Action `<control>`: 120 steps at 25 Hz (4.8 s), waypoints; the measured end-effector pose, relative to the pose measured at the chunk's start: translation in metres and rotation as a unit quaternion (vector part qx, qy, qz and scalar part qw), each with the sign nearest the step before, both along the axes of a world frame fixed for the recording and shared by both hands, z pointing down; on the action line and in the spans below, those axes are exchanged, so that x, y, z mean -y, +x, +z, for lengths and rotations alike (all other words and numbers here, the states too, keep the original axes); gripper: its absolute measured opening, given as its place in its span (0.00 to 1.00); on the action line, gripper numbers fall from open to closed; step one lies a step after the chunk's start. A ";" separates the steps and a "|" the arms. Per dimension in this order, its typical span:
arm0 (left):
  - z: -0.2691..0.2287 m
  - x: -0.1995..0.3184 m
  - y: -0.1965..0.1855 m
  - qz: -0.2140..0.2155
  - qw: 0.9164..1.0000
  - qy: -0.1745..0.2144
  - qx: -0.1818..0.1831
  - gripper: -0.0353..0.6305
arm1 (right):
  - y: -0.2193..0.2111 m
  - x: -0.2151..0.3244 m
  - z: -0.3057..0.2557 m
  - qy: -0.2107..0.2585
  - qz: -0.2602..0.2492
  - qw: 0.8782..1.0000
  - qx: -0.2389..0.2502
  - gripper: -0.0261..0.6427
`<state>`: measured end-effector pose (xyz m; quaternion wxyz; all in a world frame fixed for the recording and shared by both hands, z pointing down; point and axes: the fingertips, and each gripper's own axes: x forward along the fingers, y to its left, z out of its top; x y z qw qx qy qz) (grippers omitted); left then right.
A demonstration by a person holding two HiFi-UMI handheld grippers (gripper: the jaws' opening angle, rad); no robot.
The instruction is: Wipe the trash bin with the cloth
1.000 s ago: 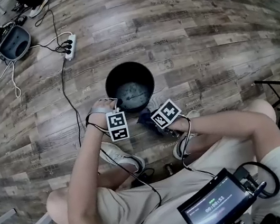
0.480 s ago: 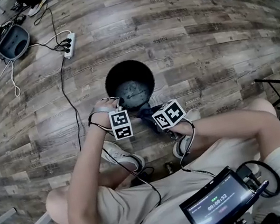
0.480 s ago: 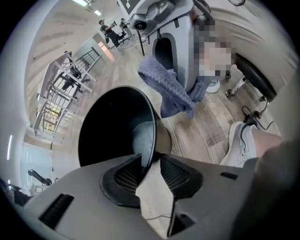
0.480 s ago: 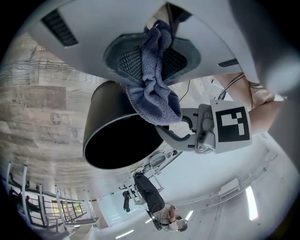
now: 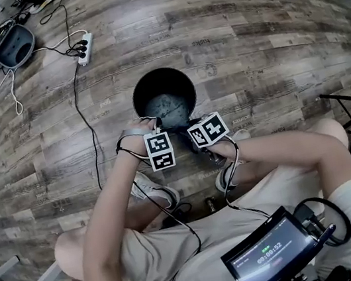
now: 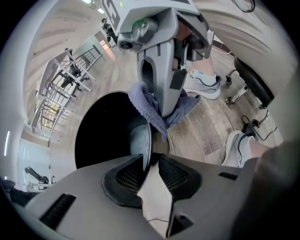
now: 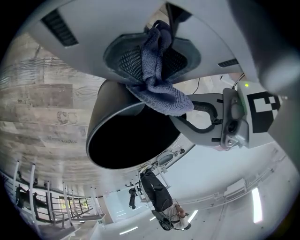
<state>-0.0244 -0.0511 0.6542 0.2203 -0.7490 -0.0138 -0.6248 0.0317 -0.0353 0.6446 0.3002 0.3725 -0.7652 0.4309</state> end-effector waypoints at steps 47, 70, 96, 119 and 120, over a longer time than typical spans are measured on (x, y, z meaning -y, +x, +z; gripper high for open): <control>0.001 0.002 0.008 -0.020 1.000 -0.010 -0.018 0.21 | -0.012 -0.017 0.155 -0.066 -0.120 0.987 -0.085 0.16; -0.013 0.015 0.014 -0.121 0.991 -0.014 -0.046 0.22 | 0.007 0.008 -0.005 0.012 -0.042 0.999 0.022 0.16; -0.005 0.026 -0.014 -0.013 0.998 0.057 -0.007 0.21 | -0.020 0.033 0.016 -0.002 -0.038 0.999 0.013 0.16; -0.001 0.026 -0.012 -0.022 0.999 0.041 -0.001 0.20 | -0.018 0.036 0.162 0.002 -0.074 0.995 -0.074 0.16; -0.001 0.026 -0.013 -0.022 0.999 0.041 -0.001 0.20 | -0.019 0.035 0.168 -0.001 -0.071 0.994 -0.079 0.16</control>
